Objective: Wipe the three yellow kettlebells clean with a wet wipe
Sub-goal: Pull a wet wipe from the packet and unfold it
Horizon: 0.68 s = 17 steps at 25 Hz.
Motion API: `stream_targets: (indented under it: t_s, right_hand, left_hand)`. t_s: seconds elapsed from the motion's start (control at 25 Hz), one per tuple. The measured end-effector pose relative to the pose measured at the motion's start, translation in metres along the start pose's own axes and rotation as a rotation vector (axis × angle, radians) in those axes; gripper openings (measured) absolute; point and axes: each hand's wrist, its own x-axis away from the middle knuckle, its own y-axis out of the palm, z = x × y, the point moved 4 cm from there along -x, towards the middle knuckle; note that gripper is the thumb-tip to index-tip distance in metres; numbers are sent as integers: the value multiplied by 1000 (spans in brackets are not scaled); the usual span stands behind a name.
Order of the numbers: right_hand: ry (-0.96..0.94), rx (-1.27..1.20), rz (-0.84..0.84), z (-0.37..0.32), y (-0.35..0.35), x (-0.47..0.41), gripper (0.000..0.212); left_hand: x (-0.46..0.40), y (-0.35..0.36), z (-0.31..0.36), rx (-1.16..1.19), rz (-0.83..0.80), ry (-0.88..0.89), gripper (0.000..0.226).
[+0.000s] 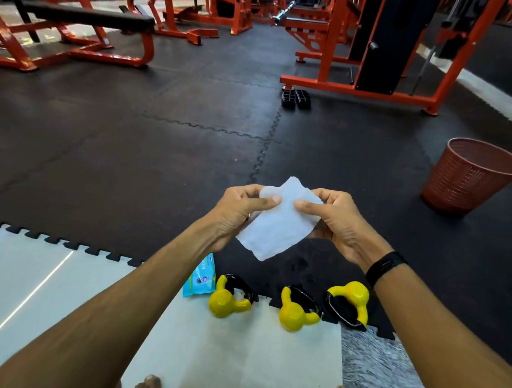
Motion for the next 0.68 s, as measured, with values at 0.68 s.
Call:
stream_targets:
  t_s: [0.68]
  right_hand:
    - [34, 40, -177, -2, -5, 2, 39]
  left_hand:
    - [1, -19, 1, -107, -65, -130, 50]
